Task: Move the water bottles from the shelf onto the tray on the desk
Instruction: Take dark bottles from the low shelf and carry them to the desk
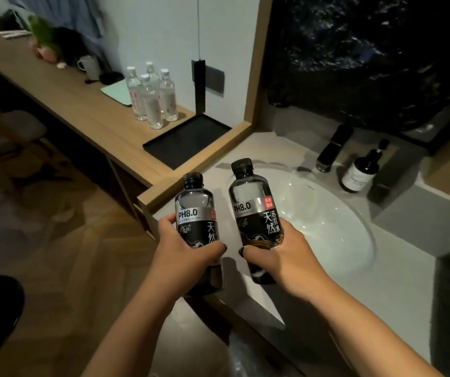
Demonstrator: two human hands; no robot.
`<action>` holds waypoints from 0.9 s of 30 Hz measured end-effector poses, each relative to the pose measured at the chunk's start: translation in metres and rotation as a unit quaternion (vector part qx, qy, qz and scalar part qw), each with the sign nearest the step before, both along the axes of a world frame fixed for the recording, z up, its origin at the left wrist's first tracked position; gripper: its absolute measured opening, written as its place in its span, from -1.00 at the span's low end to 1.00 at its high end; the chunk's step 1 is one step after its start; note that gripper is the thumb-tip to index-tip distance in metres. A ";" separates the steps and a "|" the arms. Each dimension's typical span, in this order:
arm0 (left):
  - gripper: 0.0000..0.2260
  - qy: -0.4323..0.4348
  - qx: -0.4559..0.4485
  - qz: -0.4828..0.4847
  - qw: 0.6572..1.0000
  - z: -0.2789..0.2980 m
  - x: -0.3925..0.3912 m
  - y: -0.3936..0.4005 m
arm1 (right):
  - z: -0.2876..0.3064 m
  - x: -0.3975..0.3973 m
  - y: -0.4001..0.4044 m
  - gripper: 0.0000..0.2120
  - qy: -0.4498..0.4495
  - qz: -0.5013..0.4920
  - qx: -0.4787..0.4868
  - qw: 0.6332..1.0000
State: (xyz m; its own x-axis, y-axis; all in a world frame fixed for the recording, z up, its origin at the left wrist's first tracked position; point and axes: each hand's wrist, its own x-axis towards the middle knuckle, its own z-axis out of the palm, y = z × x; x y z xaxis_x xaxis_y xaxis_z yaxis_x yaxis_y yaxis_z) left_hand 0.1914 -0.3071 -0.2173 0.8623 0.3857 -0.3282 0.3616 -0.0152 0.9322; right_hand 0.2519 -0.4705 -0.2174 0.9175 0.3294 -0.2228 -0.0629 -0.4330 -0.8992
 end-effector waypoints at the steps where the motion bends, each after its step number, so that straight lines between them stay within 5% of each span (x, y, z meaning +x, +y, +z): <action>1: -0.31 -0.001 -0.002 -0.004 1.000 -0.001 0.007 0.014 | 0.000 0.005 0.013 -0.68 0.006 -0.005 0.003 1.000; 16: -0.39 -0.003 0.045 -0.084 0.995 0.002 0.112 0.293 | -0.008 0.079 0.278 -0.66 0.031 -0.076 0.078 0.994; 27: -0.39 -0.001 0.027 -0.089 0.996 -0.015 0.225 0.410 | -0.024 0.186 0.386 -0.69 0.023 -0.116 0.072 0.990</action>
